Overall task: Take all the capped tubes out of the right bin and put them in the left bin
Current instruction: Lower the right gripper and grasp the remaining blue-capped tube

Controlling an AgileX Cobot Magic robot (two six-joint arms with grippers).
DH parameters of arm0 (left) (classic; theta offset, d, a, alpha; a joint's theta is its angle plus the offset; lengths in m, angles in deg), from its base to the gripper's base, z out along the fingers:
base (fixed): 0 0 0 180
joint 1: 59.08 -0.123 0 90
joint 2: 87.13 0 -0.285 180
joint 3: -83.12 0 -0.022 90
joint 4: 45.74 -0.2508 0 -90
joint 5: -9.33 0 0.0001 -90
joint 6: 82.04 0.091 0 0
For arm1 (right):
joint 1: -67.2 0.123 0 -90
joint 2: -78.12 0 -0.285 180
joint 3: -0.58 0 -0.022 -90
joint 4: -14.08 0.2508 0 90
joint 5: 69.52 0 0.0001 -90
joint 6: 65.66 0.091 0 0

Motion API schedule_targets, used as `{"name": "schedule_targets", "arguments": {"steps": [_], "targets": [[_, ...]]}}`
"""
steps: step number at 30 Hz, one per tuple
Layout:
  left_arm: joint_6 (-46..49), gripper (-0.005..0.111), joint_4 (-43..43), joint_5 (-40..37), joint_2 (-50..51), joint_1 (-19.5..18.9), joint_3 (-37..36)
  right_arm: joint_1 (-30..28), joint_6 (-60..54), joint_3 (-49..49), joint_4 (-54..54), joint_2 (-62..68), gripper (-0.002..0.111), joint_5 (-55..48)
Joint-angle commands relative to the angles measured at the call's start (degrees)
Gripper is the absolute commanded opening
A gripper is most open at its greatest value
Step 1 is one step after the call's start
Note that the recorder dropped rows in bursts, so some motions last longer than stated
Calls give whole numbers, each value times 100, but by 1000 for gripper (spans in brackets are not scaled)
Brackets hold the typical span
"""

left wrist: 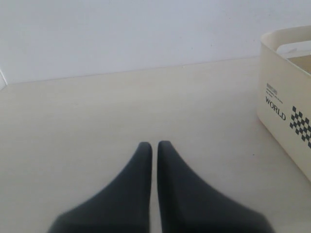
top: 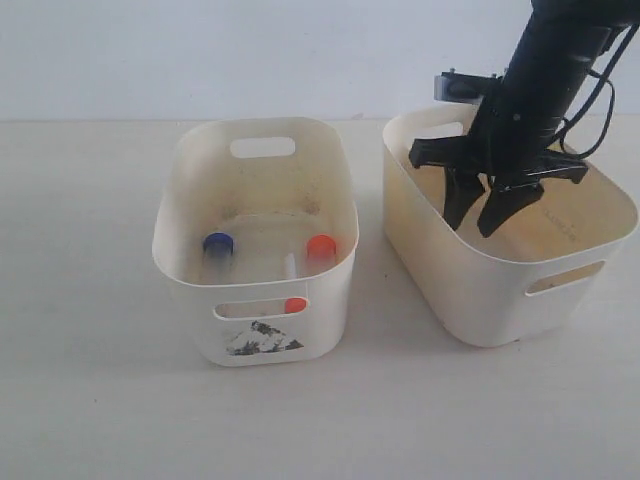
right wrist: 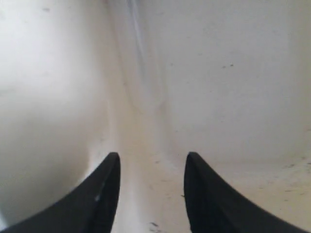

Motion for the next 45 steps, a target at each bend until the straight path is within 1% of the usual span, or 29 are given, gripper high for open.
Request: {"name": "schedule_targets", "arguments": {"steps": [1,7,13,15,25,27,29,31,33,37,39,41,42,45], "targets": [[-66,4,38,86,-11,-6,22,47,348,-16,671,-29,40,12],[-66,4,38,86,-11,-6,22,240,1037,-16,780,-29,40,14],[-66,4,38,86,-11,-6,22,294,1567,-16,936,-29,40,404],[-66,4,38,86,-11,-6,22,294,1557,-16,991,-29,40,486],[-66,4,38,86,-11,-6,22,294,769,-16,313,-29,41,1476],[-66,4,38,86,-11,-6,22,294,744,-16,274,-29,47,1639],[-66,4,38,86,-11,-6,22,294,744,-16,274,-29,58,1805],[-66,4,38,86,-11,-6,22,294,744,-16,274,-17,61,1895],[-66,4,38,86,-11,-6,22,294,744,-16,274,42,58,1920],[-66,4,38,86,-11,-6,22,282,565,-16,317,276,47,1870],[-66,4,38,86,-11,-6,22,232,302,-16,482,454,49,1789],[-66,4,38,86,-11,-6,22,118,-199,-16,1188,600,57,1752],[-66,4,38,86,-11,-6,22,106,-328,-16,1357,658,58,1789],[-66,4,38,86,-11,-6,22,106,-488,-16,1332,734,58,2046]]}}
